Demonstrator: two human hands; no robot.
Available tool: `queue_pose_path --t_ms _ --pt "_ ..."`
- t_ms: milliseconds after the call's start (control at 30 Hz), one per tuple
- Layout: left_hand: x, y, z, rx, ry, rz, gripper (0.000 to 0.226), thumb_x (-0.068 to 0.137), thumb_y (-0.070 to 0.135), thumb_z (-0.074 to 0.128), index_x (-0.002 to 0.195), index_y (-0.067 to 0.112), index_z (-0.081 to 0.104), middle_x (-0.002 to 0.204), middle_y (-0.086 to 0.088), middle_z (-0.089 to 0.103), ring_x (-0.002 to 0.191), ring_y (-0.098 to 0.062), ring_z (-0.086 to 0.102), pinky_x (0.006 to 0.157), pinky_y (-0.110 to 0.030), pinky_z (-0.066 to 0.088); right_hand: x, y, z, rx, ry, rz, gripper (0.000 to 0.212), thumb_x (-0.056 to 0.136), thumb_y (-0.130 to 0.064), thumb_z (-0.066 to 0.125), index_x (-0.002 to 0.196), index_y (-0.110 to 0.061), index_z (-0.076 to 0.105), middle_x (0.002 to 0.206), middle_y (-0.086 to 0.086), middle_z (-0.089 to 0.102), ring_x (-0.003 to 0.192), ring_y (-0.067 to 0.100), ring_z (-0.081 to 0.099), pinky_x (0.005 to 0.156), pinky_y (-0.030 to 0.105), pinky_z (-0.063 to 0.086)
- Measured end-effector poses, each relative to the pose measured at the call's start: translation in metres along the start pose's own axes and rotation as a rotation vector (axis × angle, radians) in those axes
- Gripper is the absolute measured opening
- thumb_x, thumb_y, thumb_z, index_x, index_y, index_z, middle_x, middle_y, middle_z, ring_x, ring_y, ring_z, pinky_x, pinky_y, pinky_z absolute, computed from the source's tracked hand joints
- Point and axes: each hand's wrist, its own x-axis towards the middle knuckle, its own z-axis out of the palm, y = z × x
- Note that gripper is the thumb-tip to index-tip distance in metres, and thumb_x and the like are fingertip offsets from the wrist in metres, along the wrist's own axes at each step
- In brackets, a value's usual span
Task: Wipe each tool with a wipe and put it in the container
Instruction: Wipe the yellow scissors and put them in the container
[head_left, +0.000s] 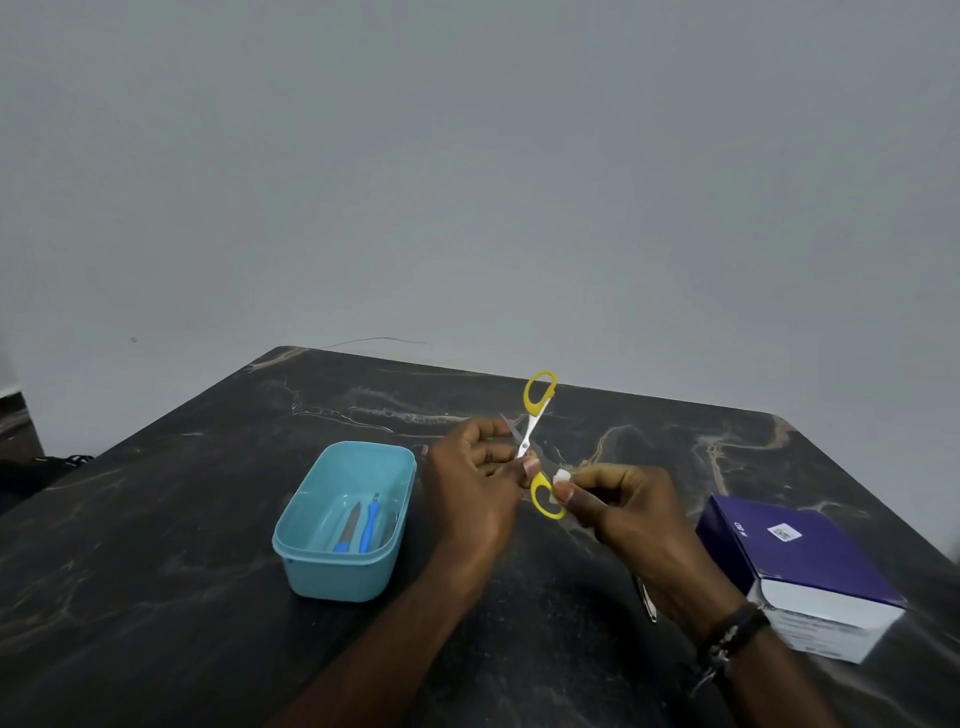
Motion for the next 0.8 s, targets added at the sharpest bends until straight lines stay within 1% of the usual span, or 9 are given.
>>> queue_pose_path --t_ms 67,133,267,333,400,500,600,700,800 --pt "-0.0003 -0.0023 -0.0002 0.019 -0.016 0.013 0.027 0.074 -0.006 0.076 0.092 0.012 0.068 0.079 -0.009 0.072 0.073 -0.023 0.073 0.065 -0.034 0.061 -0.0009 0.0001 0.0026 -0.012 -0.002 -0.013 0.008 0.082 -0.012 0.073 0.080 -0.006 0.077 0.052 -0.006 0.065 0.046 -0.002 0.050 0.047 0.012 0.038" --pt "-0.0022 -0.0040 0.0015 0.039 -0.036 0.036 0.025 0.074 -0.007 0.076 0.085 0.014 0.069 0.077 -0.010 0.073 0.072 -0.024 0.073 0.067 -0.037 0.062 -0.0012 0.0007 0.0048 -0.030 0.004 -0.025 0.006 0.082 -0.011 0.072 0.079 -0.009 0.077 0.053 -0.006 0.066 0.047 -0.002 0.051 0.048 0.012 0.039" --pt "-0.0046 -0.0085 0.0042 0.081 -0.074 0.057 0.039 0.075 -0.004 0.076 0.072 0.034 0.066 0.072 -0.002 0.073 0.069 -0.020 0.073 0.068 -0.044 0.062 -0.0009 0.0013 0.0052 -0.043 0.011 -0.044 0.007 0.083 -0.012 0.072 0.080 -0.011 0.078 0.066 0.001 0.074 0.059 0.003 0.059 0.056 0.019 0.046" --pt "-0.0034 -0.0103 0.0039 0.080 -0.067 0.076 0.043 0.074 -0.004 0.076 0.065 0.037 0.068 0.069 0.001 0.073 0.067 -0.021 0.073 0.066 -0.047 0.061 -0.0009 0.0006 0.0050 -0.029 0.006 -0.043 0.007 0.083 -0.012 0.072 0.080 -0.010 0.078 0.062 -0.002 0.071 0.055 0.000 0.057 0.054 0.016 0.044" --pt "-0.0030 -0.0096 0.0034 0.086 -0.059 0.102 0.045 0.074 -0.004 0.075 0.064 0.039 0.070 0.068 0.001 0.072 0.066 -0.022 0.072 0.065 -0.049 0.061 -0.0007 -0.0002 0.0047 -0.017 -0.001 -0.041 0.007 0.083 -0.010 0.071 0.080 -0.009 0.077 0.058 -0.005 0.069 0.052 -0.002 0.055 0.052 0.013 0.042" --pt "-0.0035 -0.0072 0.0029 0.091 -0.057 0.112 0.048 0.075 -0.004 0.073 0.064 0.042 0.070 0.068 0.001 0.072 0.066 -0.022 0.071 0.065 -0.049 0.060 -0.0007 -0.0010 0.0038 -0.031 -0.014 -0.033 0.006 0.083 -0.012 0.072 0.080 -0.010 0.077 0.062 -0.004 0.071 0.054 -0.001 0.057 0.054 0.015 0.044" --pt "-0.0043 -0.0057 0.0021 0.104 -0.069 0.116 0.048 0.076 -0.002 0.074 0.063 0.044 0.070 0.068 0.003 0.072 0.067 -0.021 0.071 0.065 -0.045 0.061 -0.0008 0.0002 0.0040 -0.039 -0.008 -0.030 0.006 0.082 -0.013 0.072 0.081 -0.009 0.077 0.064 -0.002 0.072 0.056 0.000 0.059 0.056 0.017 0.045" --pt "-0.0052 -0.0086 0.0023 0.125 -0.111 0.081 0.037 0.077 0.003 0.075 0.068 0.038 0.069 0.070 0.003 0.073 0.069 -0.020 0.072 0.067 -0.041 0.061 -0.0023 0.0006 0.0068 -0.028 0.001 -0.042 0.009 0.083 -0.012 0.072 0.080 -0.005 0.077 0.061 -0.003 0.070 0.053 -0.002 0.056 0.054 0.015 0.044" --pt "-0.0065 -0.0113 0.0032 0.151 -0.169 0.068 0.028 0.074 0.013 0.076 0.068 0.040 0.072 0.072 0.004 0.074 0.072 -0.018 0.072 0.068 -0.045 0.061 -0.0029 0.0015 0.0089 -0.029 0.011 -0.041 0.010 0.083 -0.012 0.071 0.079 -0.004 0.076 0.060 -0.002 0.070 0.053 -0.002 0.056 0.053 0.014 0.044"
